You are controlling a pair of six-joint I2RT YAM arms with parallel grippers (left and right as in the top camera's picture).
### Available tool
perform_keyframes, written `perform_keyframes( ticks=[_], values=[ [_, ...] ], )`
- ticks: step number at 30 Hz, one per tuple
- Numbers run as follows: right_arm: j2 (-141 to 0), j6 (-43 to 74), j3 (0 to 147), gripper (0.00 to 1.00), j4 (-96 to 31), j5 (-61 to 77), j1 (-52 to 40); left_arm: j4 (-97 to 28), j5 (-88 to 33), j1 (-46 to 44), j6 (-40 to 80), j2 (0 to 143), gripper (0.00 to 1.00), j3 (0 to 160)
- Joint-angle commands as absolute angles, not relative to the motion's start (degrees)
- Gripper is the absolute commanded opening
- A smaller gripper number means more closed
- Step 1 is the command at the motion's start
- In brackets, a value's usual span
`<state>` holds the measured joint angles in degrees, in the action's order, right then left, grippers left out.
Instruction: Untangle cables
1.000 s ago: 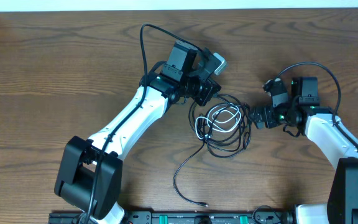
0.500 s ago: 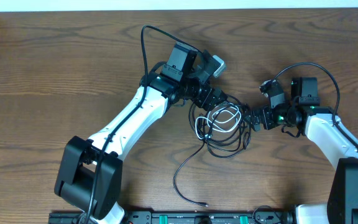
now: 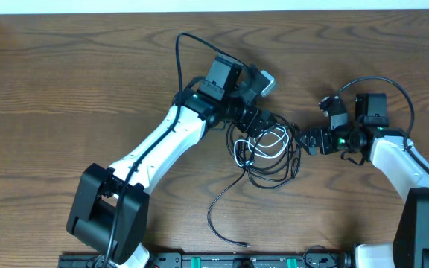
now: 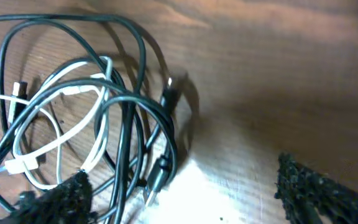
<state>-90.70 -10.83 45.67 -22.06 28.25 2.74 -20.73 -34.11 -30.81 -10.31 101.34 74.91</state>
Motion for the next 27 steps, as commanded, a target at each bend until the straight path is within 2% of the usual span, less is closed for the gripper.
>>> perform_keyframes(
  ticks=[1, 13, 19, 27],
  values=[
    [-90.24, -10.35, 45.84, 0.89, -24.56, 23.77, 3.31, -20.69, -33.78, -30.94, -11.11, 99.98, 0.8, 74.04],
    [-95.42, -10.28, 45.21, 0.87, -21.28, 20.91, 2.52, -19.2, -33.8, -30.94, -11.31, 99.98, 0.81, 74.04],
    [-99.66, -7.77, 45.21, 0.86, -15.79, 22.28, 1.96, -19.2, -33.78, -30.94, -11.75, 99.98, 0.81, 74.04],
    [-99.81, -7.75, 45.21, 0.86, -15.2, 26.11, -1.04, -19.16, -33.78, -30.94, -11.77, 99.98, 0.8, 74.04]
  ],
)
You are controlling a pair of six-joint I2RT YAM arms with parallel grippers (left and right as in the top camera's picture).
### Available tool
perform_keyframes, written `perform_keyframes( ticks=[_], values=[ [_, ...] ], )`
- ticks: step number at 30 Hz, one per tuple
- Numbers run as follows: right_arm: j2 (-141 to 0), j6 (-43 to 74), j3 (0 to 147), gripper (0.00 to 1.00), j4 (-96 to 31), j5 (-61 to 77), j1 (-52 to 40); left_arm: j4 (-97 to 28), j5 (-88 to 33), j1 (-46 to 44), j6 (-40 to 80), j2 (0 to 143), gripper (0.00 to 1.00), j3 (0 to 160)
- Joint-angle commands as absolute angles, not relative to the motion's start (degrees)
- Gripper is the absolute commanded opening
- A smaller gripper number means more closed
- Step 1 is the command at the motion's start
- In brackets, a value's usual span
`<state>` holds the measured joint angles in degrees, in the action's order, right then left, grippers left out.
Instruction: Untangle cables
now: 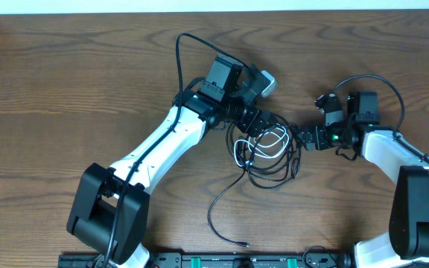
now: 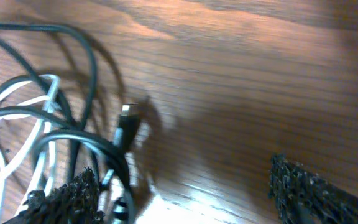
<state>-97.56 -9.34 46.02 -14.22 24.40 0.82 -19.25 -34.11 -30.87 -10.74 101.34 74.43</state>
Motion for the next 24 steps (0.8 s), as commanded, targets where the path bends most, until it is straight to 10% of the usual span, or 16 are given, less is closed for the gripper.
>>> perform_keyframes(
  ticks=[1, 9, 19, 24],
  values=[
    [-99.81, -7.75, 45.21, 0.86, -15.2, 26.13, -1.72, -19.14, -33.8, -30.94, -11.75, 99.98, 0.8, 74.04],
    [-100.27, -7.97, 45.21, 0.88, -15.03, 18.57, -9.32, -18.33, -33.8, -30.94, -11.75, 99.98, 0.81, 74.04],
    [-101.27, -5.78, 45.21, 0.01, -10.02, 18.15, -12.38, -18.55, -33.8, -30.94, -11.73, 99.98, 0.8, 74.04],
    [-101.21, -4.71, 45.39, 0.01, -9.34, 19.27, -12.36, -18.55, -33.8, -30.94, -11.73, 99.98, 0.81, 74.04]
  ],
)
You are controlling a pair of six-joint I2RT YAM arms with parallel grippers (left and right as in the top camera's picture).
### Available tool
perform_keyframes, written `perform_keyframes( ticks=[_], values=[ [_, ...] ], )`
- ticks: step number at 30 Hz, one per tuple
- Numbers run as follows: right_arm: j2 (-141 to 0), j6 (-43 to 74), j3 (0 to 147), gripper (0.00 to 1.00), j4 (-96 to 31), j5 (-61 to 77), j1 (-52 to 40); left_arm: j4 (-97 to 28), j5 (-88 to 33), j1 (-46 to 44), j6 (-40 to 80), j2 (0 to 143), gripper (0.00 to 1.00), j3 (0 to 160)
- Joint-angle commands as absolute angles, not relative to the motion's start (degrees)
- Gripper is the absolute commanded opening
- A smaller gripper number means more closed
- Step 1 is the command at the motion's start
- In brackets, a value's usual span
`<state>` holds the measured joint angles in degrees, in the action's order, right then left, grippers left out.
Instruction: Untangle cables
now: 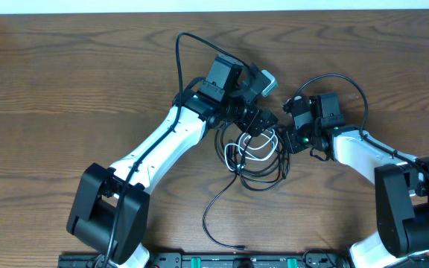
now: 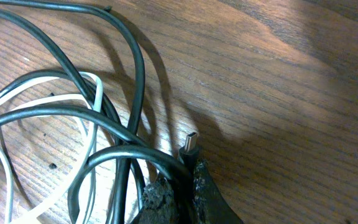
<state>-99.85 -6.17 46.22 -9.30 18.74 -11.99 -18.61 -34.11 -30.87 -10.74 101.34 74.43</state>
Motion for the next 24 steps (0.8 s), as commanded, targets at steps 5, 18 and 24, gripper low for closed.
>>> perform_keyframes(
  ticks=[5, 18, 24],
  values=[
    [-99.53, -4.73, 47.33, 0.01, -6.87, 19.68, -12.36, -18.55, -33.8, -30.94, -11.73, 99.98, 0.8, 74.04],
    [-90.08, 0.86, 48.75, 0.01, 6.52, 20.62, -12.75, -17.85, -33.78, -30.94, -11.75, 99.98, 0.8, 74.04],
    [-88.82, 0.12, 48.75, 0.01, 7.53, 25.5, -14.61, -17.69, -31.18, -30.94, -11.73, 99.98, 0.8, 74.04]
  ],
)
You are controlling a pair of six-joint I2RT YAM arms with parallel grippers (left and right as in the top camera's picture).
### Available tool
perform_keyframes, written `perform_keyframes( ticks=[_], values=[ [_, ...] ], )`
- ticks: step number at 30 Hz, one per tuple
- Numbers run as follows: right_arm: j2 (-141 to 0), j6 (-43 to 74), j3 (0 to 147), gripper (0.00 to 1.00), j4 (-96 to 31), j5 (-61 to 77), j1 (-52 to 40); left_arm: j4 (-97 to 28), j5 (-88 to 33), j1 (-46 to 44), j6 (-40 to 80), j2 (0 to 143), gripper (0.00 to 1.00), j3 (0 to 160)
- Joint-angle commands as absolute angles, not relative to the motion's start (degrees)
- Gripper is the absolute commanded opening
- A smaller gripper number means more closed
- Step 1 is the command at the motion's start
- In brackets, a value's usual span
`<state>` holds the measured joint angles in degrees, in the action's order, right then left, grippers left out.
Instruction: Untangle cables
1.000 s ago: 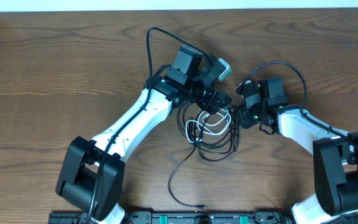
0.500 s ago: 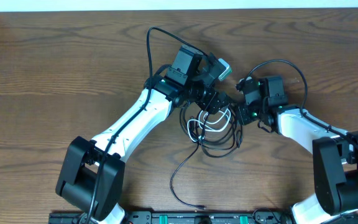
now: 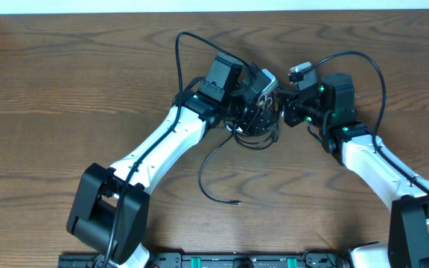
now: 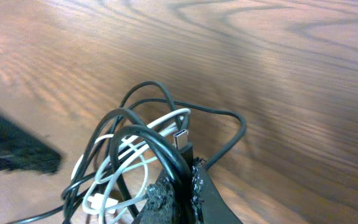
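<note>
A tangle of black and white cables (image 3: 256, 134) lies bunched between my two grippers at the table's middle. My right gripper (image 3: 282, 114) is shut on a black cable just behind its metal-tipped plug (image 4: 182, 140). In the right wrist view the right gripper (image 4: 184, 183) holds the black loops (image 4: 132, 124) and the white cable (image 4: 114, 168) raised above the wood. My left gripper (image 3: 260, 113) sits against the tangle's upper left, its jaws hidden. A black tail (image 3: 208, 175) trails down to a free plug (image 3: 237, 202).
The brown wooden table (image 3: 65, 89) runs to a white strip along its far edge (image 3: 199, 6). Each arm's own black lead arcs above it, the left lead (image 3: 179, 56) and the right lead (image 3: 369, 63). A dark blurred shape (image 4: 14, 155) shows left of the bundle.
My right gripper, still shut on the black plug, now sits higher and further back on the table. The tangle is drawn tighter up against the left gripper, and the free tail has shifted up and left.
My right gripper first stood open to the right of the spread tangle, then open closer to a black plug at its edge. After that it was shut on that plug. The bundle now hangs lifted from it, bunched by the left gripper.
</note>
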<state>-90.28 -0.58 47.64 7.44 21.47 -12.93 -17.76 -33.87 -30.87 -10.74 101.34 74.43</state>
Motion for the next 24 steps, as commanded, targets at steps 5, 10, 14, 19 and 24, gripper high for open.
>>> perform_keyframes(
  ticks=[5, 10, 14, 19, 24],
  values=[
    [-88.73, -1.43, 48.75, 0.01, 7.27, 27.42, -15.55, -17.67, -27.29, -30.94, -11.77, 99.98, 0.8, 74.04],
    [-88.73, -2.02, 48.75, 0.01, 5.08, 27.88, -15.53, -17.67, -21.69, -30.94, -11.94, 99.98, 0.8, 74.04],
    [-88.73, -3.11, 48.75, 0.01, 2.35, 29.12, -15.53, -17.67, -14.96, -30.94, -11.94, 99.98, 0.8, 74.04],
    [-88.73, -4.6, 48.75, 0.01, 1.08, 29.8, -15.53, -17.67, -12.19, -30.94, -11.94, 99.98, 0.81, 74.04],
    [-88.71, -6.61, 48.75, 0.01, 2.31, 35.75, -15.53, -18.13, -13.52, -30.94, -13.74, 99.98, 0.81, 74.04]
  ],
)
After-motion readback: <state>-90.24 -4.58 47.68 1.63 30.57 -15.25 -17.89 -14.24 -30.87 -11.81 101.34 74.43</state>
